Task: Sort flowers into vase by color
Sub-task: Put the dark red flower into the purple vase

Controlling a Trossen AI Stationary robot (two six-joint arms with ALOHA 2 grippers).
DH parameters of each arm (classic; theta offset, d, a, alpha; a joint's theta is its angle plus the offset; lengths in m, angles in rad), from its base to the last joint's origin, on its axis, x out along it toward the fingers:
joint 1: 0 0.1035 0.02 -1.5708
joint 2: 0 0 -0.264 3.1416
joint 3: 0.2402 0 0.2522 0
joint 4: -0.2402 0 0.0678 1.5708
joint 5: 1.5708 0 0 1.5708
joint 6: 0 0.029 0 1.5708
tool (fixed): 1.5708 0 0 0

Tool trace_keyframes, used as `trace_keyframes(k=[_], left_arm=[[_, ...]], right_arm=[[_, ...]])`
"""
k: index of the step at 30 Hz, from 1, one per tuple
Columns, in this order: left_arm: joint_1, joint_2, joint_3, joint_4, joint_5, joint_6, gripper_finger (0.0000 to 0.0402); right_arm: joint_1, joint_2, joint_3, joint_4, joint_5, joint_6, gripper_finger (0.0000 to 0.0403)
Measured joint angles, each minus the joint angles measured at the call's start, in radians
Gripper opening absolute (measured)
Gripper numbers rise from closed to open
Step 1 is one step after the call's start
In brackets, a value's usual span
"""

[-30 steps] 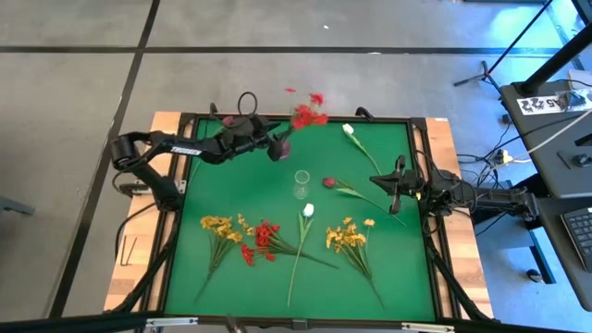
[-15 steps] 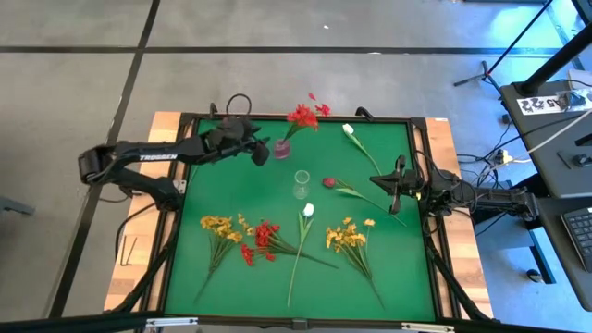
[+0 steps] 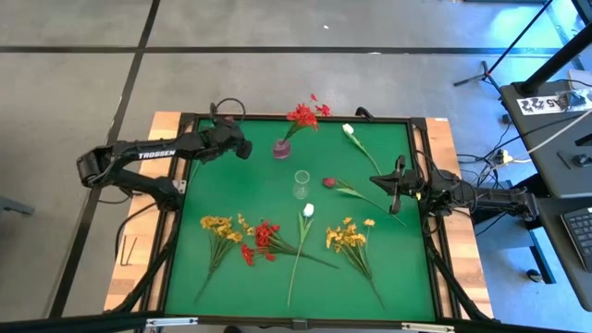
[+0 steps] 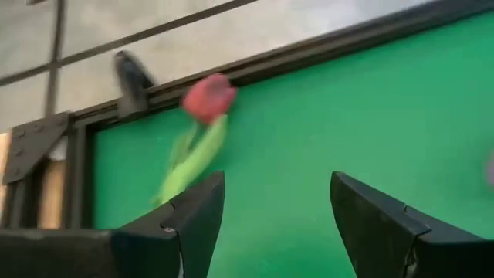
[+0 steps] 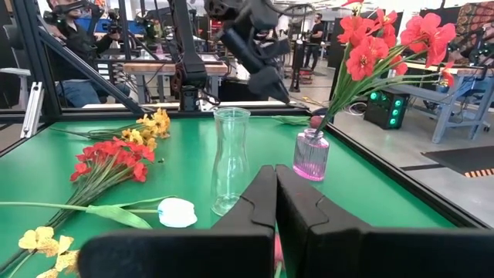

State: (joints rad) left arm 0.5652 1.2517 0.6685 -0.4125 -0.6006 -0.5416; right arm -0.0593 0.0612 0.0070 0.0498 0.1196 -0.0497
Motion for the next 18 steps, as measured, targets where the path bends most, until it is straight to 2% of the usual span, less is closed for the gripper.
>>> trace_keyframes(k=[3,6,12,18], left_arm=[[0.047,0.013,0.005,-0.006,0.052,-0.005,0.0229],[0.079,0.021,0.011,-0.086,0.101,-0.046,0.0229],[0.105,0.021,0.043,-0.272,0.104,-0.158,0.0229],[0.132,0.021,0.049,-0.376,0.104,-0.166,0.0229]], right_arm=[[0.0,0.0,0.0,0.0,0.0,0.0,0.0001],[0.0,0.0,0.0,0.0,0.0,0.0,0.0001],[0.0,0.0,0.0,0.0,0.0,0.0,0.0001],[0.0,0.0,0.0,0.0,0.0,0.0,0.0001]])
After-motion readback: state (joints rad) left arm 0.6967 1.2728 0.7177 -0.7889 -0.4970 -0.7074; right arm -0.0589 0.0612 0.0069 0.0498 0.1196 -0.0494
